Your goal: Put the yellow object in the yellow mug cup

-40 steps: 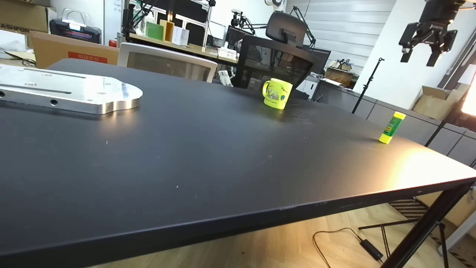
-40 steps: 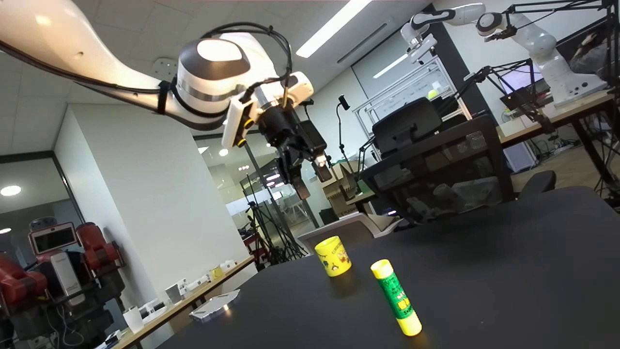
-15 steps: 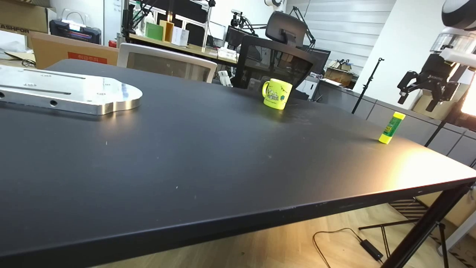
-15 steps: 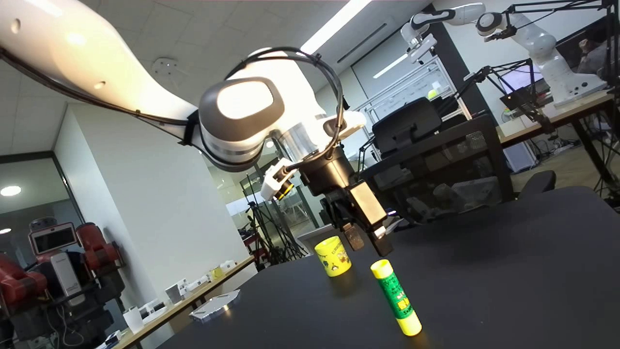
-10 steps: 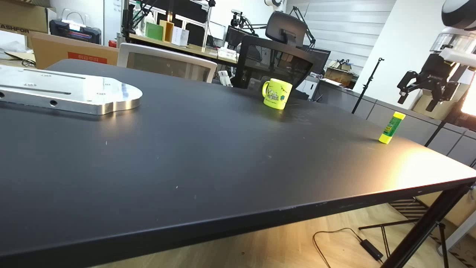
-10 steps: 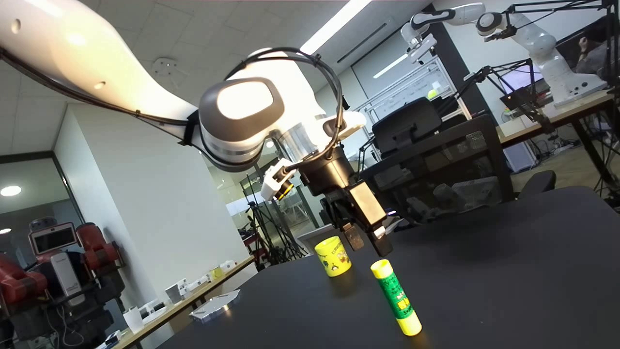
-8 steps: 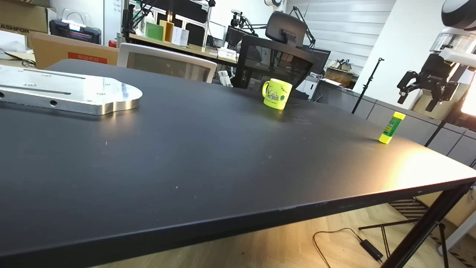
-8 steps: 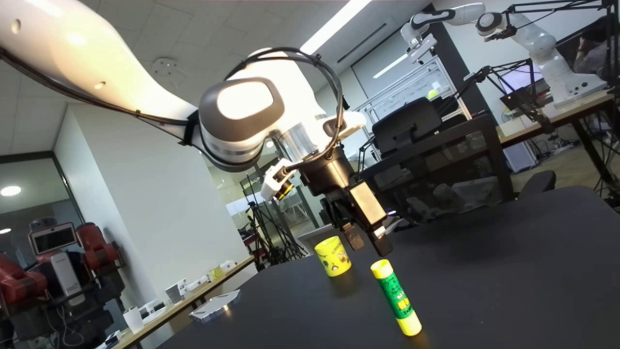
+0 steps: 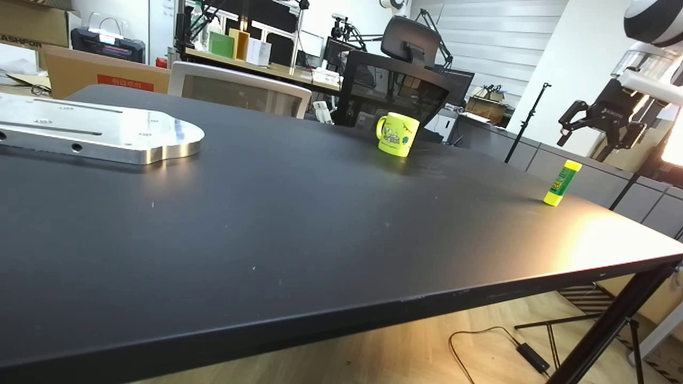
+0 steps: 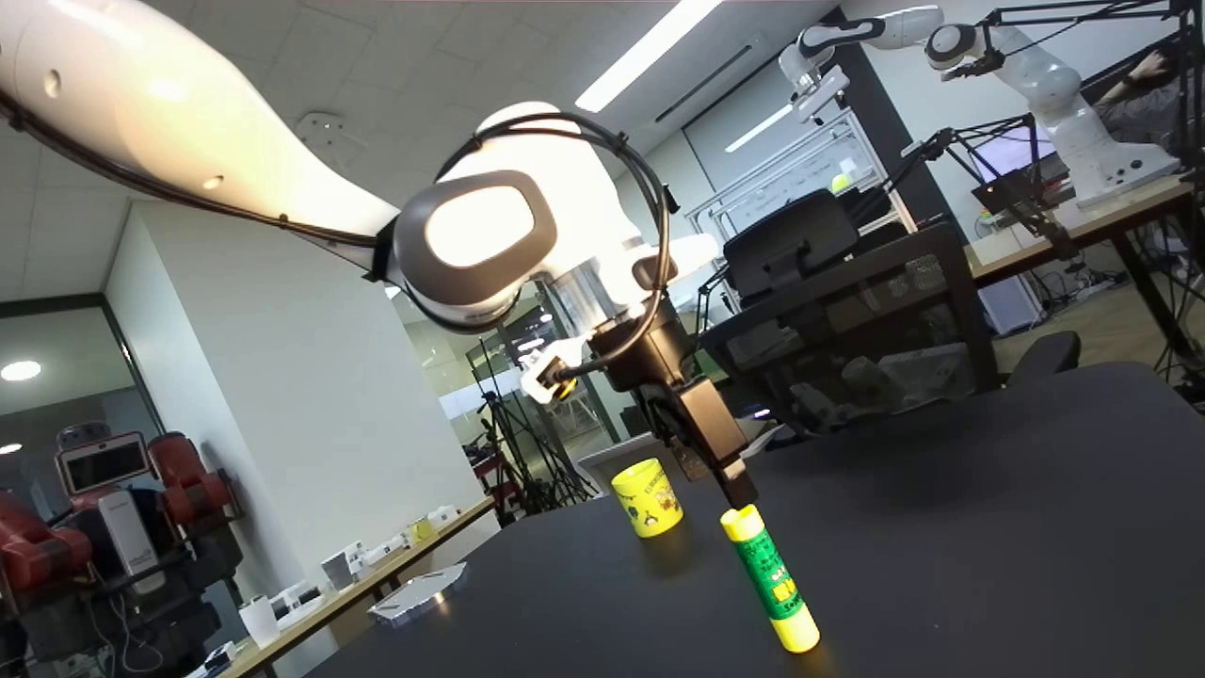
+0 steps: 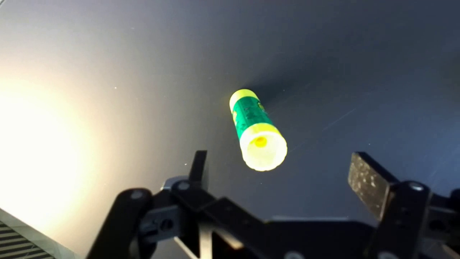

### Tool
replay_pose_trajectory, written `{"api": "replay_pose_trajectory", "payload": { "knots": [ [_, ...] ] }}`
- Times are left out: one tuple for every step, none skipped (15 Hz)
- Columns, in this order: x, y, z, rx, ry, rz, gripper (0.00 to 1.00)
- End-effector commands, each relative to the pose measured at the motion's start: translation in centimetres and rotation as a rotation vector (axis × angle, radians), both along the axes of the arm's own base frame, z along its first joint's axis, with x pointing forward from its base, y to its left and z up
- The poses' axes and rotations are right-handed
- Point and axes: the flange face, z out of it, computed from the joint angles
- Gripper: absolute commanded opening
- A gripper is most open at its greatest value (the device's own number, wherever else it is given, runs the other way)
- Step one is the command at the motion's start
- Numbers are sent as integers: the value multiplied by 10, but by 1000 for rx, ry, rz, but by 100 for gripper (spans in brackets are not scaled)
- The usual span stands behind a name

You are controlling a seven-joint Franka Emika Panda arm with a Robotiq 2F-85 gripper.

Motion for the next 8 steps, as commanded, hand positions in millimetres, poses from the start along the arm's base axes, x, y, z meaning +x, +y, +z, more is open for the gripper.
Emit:
{"api": "replay_pose_trajectory", "payload": {
  "knots": [
    [2,-1,-9,13,-21,-24,100],
    [2,-2,-12,10,-22,-27,100],
    [2,-4,-15,5,-24,-29,100],
    [3,-5,-17,1,-25,-32,100],
    [4,-6,-20,-3,-33,-35,100],
    [4,-6,-23,-6,-33,-35,100],
    [4,-7,-26,-11,-31,-37,100],
    [4,-7,-31,-14,-27,-37,100]
  ]
}}
